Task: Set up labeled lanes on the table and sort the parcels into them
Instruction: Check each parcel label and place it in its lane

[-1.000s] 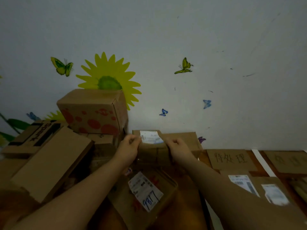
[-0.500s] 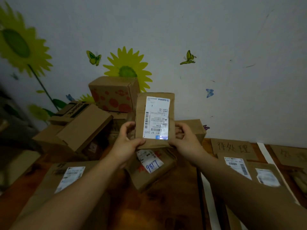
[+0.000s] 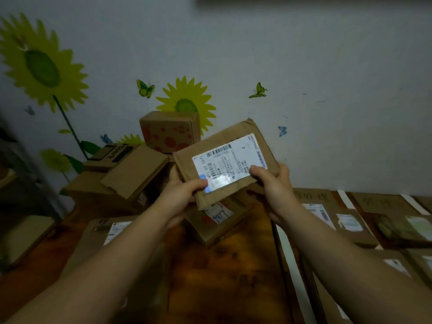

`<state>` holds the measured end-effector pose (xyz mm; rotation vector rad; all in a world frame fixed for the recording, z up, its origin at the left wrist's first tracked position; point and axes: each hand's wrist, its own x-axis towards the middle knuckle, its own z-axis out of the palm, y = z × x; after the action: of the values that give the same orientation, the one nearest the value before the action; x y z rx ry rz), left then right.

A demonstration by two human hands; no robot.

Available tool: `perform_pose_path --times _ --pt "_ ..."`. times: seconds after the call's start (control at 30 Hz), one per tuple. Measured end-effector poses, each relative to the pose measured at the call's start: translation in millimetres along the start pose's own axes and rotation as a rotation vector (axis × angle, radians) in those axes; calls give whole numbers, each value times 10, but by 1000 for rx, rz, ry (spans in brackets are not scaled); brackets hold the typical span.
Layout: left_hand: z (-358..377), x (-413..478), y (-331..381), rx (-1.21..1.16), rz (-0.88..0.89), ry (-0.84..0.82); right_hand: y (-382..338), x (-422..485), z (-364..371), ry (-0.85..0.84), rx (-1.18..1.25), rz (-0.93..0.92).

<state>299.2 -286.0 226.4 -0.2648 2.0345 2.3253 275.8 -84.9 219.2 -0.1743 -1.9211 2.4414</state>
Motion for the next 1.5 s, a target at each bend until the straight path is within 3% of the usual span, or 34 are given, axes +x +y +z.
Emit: perform_pose_path --times 0.13,0.2,0.33,0.43,0.53,0.63,0.83,1.0,1.2,1.33,1.5 --pt "-230 -96 104 127 22 -138 -20 -283 -222 -88 -200 30" --pt "-165 -168 134 161 48 -103 -36 -488 -359 -147 -268 47" --pt "197 -359 77 12 54 2 -95 -852 -656 -46 -212 -50" --pt "566 -562 -57 -49 -18 -180 -179 -1012 -920 38 -83 -80" --pt "1050 -782 -173 52 75 -409 -327 -1209 -1246 70 -62 -109" --pt "1603 -1012 -181 57 158 -492 -459 -1452 -1765 140 -61 -121" --pt "3047 -1613 -381 126 116 -691 -704 -2206 -3221 316 -216 -166" --pt "4304 -2232 -758 171 67 -754 -861 -2847 -4441 448 -275 -166" --pt "5264 -2602 -1109 221 -2 -917 -1001 -3249 -5295 573 -372 -179" --pt "5775 -2578 -1313 247 -4 -974 -1008 -3226 -5700 631 -446 -161" --pt "6426 -2237 -1574 235 -49 -931 -1033 -2798 -6181 684 -529 -117"
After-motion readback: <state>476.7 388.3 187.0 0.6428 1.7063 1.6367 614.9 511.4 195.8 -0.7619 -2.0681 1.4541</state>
